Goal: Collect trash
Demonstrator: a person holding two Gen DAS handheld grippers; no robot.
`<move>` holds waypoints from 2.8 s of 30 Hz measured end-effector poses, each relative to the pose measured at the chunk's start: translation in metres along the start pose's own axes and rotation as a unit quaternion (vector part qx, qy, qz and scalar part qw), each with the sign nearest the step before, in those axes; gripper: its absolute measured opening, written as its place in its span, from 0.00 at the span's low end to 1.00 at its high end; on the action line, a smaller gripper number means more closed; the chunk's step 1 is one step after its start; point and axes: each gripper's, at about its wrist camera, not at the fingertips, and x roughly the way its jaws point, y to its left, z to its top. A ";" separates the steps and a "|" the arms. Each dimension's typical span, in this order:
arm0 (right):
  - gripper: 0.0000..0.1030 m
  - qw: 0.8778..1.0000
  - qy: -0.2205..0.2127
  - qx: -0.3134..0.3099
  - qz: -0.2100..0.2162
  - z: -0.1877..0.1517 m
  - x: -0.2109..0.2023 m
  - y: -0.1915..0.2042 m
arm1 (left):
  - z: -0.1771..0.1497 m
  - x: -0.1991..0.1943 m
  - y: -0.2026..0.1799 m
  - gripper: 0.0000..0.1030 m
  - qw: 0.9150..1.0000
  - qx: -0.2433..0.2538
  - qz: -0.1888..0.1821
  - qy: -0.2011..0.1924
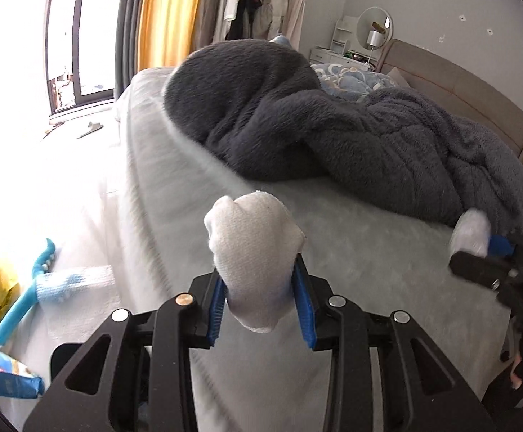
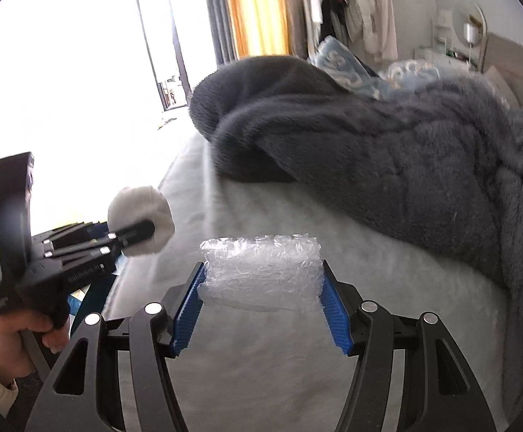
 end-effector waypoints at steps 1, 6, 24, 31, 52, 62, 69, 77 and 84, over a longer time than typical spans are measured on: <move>0.60 1.000 -0.003 -0.006 0.002 0.001 -0.003 0.007 | -0.003 -0.003 0.002 0.36 1.000 0.002 0.005 0.001; 0.60 1.000 -0.014 -0.022 0.013 -0.001 -0.016 0.039 | -0.021 -0.021 0.026 0.36 1.000 -0.018 0.023 0.010; 0.60 0.996 -0.011 -0.058 0.072 0.006 -0.008 0.131 | -0.085 -0.015 0.121 0.36 0.982 -0.082 0.093 0.141; 0.60 0.991 0.009 -0.092 0.099 -0.001 0.009 0.180 | -0.117 -0.005 0.151 0.37 0.968 -0.097 0.110 0.204; 0.60 0.979 0.102 -0.122 0.125 -0.019 0.084 0.248 | -0.146 -0.050 0.220 0.74 0.957 -0.145 0.113 0.222; 0.60 0.973 0.162 -0.103 0.125 -0.035 0.134 0.256 | -0.120 -0.106 0.226 0.85 0.979 -0.132 0.117 0.104; 0.60 0.966 0.199 -0.113 0.124 -0.053 0.154 0.262 | -0.096 -0.160 0.211 0.90 0.982 -0.101 0.161 -0.022; 0.61 0.960 0.222 -0.117 0.124 -0.065 0.166 0.265 | -0.092 -0.188 0.188 0.90 0.978 -0.093 0.166 -0.090; 0.77 0.956 0.225 -0.134 0.131 -0.068 0.168 0.271 | -0.094 -0.201 0.183 0.95 0.970 -0.106 0.195 -0.098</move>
